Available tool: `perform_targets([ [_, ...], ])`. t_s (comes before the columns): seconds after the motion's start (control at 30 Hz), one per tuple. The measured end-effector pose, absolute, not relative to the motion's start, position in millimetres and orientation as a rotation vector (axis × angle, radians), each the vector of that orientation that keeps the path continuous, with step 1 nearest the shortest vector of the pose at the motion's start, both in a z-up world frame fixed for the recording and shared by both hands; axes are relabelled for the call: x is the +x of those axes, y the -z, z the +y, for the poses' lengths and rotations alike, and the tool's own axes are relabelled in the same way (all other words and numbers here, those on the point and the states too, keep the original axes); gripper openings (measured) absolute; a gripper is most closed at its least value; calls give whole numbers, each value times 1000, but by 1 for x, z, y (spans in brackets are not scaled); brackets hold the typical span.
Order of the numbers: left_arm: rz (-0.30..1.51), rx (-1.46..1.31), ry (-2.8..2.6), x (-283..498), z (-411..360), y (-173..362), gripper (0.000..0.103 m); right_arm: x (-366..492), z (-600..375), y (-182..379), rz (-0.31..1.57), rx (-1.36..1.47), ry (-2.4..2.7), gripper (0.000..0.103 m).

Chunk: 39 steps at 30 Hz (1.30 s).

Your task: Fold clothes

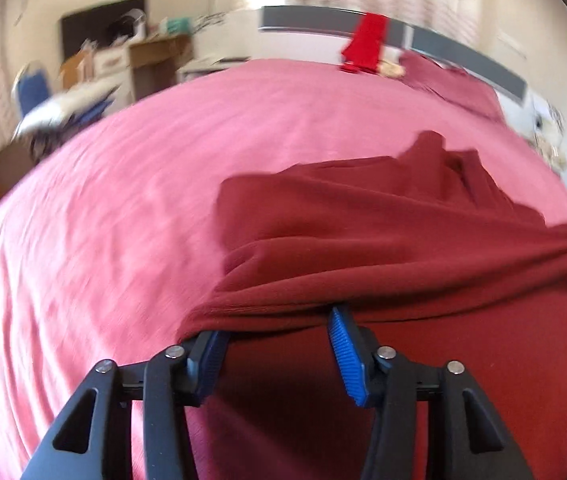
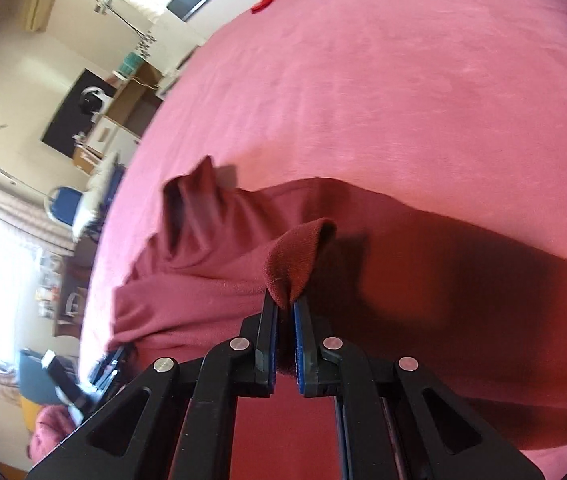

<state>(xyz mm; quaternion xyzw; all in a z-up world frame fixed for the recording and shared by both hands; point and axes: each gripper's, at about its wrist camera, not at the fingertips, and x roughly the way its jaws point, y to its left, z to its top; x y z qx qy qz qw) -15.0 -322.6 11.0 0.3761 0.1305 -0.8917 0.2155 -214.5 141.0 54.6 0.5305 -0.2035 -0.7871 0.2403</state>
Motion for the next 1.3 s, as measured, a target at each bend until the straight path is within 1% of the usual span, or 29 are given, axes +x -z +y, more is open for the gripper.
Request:
perform_targets([
  [0.03,399,1034,2471,-7,-326,-10,50,-214,139,-54,-559,1453,2152,8],
  [0.17,428,1021,2537,16,-317,-8,50,-211,139,-46,-583,1492,2189,8],
  [0.27,413,1063,2585,22,-310,-7,51,-207,153,-37,-632,1550,2219,8],
  [0.4,399,1139,2614,37,-302,-7,53,-202,164,-23,-640,1628,2224,8],
  [0.47,449,1111,2643,53,-299,-13,53,-200,164,-20,-621,1650,2189,12],
  [0.57,433,946,2612,69,-303,-30,53,-200,167,-30,-546,1648,2254,16],
  [0.63,442,880,2592,64,-310,-38,54,-200,169,-38,-490,1642,2309,23],
  [0.7,454,864,2559,47,-318,-42,54,-198,172,-53,-433,1603,2417,26],
  [0.73,465,873,2556,37,-321,-39,54,-195,169,-70,-404,1524,2505,26],
  [0.8,473,908,2544,17,-325,-31,54,-195,139,-94,-338,1390,2463,26],
  [0.93,476,975,2500,9,-320,0,54,-200,12,-108,-185,1308,2072,26],
  [0.97,484,955,2506,12,-319,2,54,-200,-25,-106,-154,1310,1971,26],
  [1.03,500,909,2521,18,-316,4,55,-196,-101,-96,-82,1356,1836,26],
  [1.17,553,896,2539,22,-321,8,56,-201,-212,-70,50,1451,1715,26],
  [1.3,569,878,2549,24,-322,10,56,-215,-263,-43,61,1617,1676,26],
])
